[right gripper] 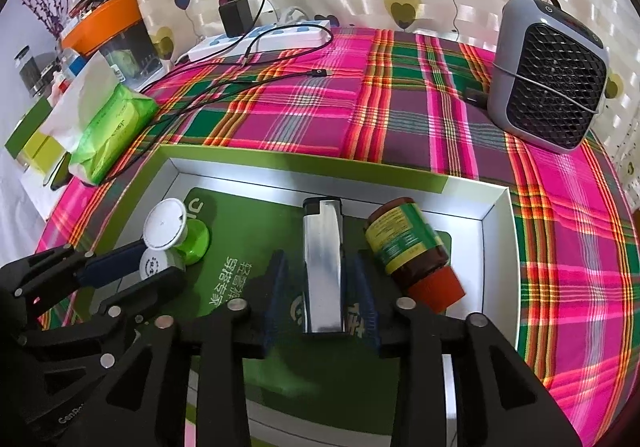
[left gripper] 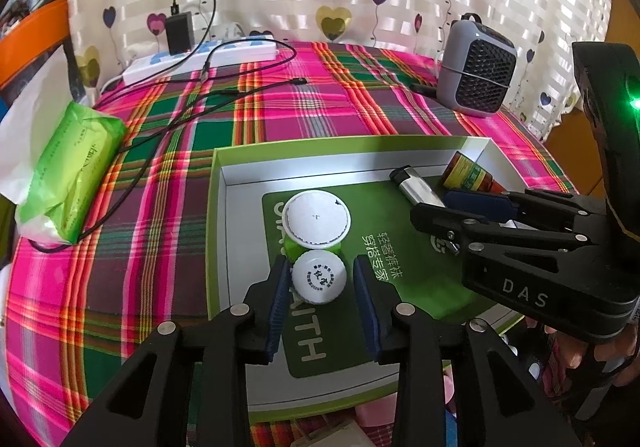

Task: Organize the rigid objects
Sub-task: 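Lower the lighter and open the right gripper while the left gripper releases the container beside the other, then move the right gripper to the black rectangular device while the left gripper moves to the white cube charger, then grasp the black device with the right gripper while the left gripper grasps the white cube charger, then carry the black device with the right gripper while the left gripper carries the white cube into the box, then lower the black device and open the right gripper while the left gripper releases the white cube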

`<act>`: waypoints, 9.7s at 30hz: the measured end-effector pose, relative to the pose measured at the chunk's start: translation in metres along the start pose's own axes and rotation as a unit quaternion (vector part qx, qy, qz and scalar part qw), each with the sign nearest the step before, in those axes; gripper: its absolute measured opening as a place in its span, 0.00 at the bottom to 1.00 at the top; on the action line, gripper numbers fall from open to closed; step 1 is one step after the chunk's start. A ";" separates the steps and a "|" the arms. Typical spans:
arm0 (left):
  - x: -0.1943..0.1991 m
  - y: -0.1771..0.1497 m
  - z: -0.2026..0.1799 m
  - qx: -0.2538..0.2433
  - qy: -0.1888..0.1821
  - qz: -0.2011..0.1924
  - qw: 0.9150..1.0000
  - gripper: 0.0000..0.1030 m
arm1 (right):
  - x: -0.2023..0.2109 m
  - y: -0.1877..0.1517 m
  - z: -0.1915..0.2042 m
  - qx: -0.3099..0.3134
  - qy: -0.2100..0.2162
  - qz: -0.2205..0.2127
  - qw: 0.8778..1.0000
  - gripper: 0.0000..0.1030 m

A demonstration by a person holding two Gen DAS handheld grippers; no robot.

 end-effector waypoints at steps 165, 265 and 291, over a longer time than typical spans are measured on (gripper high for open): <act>0.070 -0.097 -0.002 0.048 0.000 -0.010 0.999 0.31 | 0.086 -0.125 -0.010 -0.061 -0.081 -0.045 0.994 0.27; 0.017 -0.017 -0.001 0.023 -0.031 -0.013 0.999 0.31 | -0.010 0.002 0.029 0.032 0.021 0.026 0.999 0.27; 0.022 -0.020 0.000 0.023 -0.018 -0.016 0.999 0.33 | -0.002 0.000 0.031 0.011 0.042 0.015 0.999 0.43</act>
Point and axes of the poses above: each gripper's, at about its wrist camera, not at the fingertips, and x roughly against the way its jaws point, z to its left, y to its top, the point moved 9 cm from there along -x, roughly the way its jaws point, and after that the axes turned 2 degrees about y, right-handed, at the moved point
